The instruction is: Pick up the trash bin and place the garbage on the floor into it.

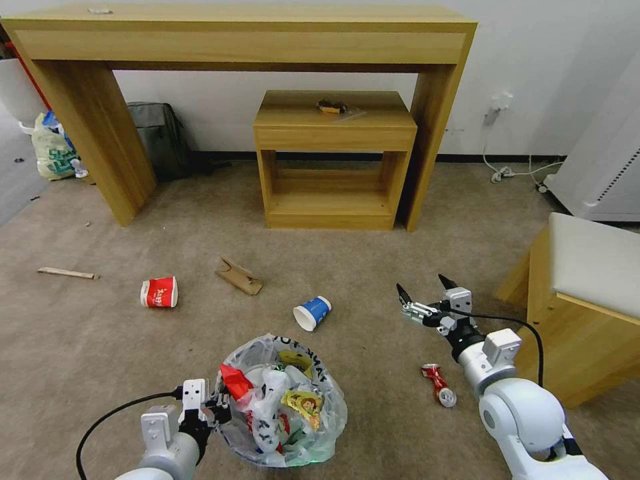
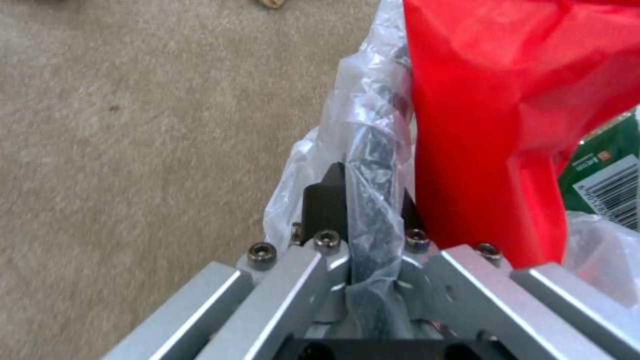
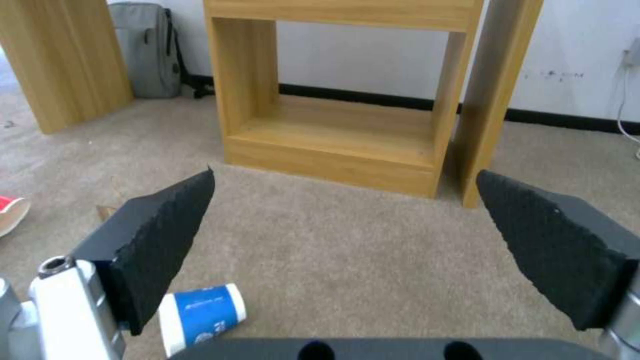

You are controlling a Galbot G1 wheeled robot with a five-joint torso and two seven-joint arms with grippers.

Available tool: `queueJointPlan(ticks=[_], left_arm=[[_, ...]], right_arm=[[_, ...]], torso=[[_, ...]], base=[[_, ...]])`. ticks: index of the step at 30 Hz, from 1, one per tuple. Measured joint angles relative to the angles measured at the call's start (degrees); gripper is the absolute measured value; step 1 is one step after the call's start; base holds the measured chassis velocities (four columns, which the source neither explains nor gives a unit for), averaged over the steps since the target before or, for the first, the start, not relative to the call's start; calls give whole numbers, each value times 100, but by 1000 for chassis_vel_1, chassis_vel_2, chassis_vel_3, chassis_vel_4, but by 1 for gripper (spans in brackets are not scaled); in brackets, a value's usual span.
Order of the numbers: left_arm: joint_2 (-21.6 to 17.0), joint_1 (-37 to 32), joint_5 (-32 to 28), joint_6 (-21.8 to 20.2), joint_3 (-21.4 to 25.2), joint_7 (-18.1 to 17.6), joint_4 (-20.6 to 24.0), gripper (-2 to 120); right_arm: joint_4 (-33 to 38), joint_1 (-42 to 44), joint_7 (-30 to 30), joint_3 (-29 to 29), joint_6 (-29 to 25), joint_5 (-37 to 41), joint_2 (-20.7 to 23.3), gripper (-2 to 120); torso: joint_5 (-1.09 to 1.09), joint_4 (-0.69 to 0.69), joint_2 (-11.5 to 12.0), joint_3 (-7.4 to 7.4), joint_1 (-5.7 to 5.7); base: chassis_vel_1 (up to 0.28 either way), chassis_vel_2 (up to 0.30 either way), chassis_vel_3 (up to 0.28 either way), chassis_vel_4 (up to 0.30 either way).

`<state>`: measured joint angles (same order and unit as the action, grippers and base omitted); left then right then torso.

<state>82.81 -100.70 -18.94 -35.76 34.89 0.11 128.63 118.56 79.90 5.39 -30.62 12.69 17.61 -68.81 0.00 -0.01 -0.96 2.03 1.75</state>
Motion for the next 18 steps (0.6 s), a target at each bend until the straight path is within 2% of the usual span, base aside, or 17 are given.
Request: queueJointPlan(ticks=[7, 16, 18], left_arm=[[-27, -1, -13, 1, 23, 5, 14, 0], [-66, 36, -48, 1, 21, 13, -40, 0], [-68, 62, -50, 1, 4, 14, -79, 0]], right_arm=[[12, 186, 17, -105, 163, -29, 95, 100], [-359, 950, 578, -762, -36, 32, 519, 100], [-661, 1109, 777, -930, -160, 5, 619, 100]], torso=[[-1, 1, 0, 1, 0], [0, -1, 0, -1, 0], [0, -1, 0, -1, 0]], base=[[-98, 106, 102, -97], [-5, 8, 17, -13], [0, 0, 0, 0]])
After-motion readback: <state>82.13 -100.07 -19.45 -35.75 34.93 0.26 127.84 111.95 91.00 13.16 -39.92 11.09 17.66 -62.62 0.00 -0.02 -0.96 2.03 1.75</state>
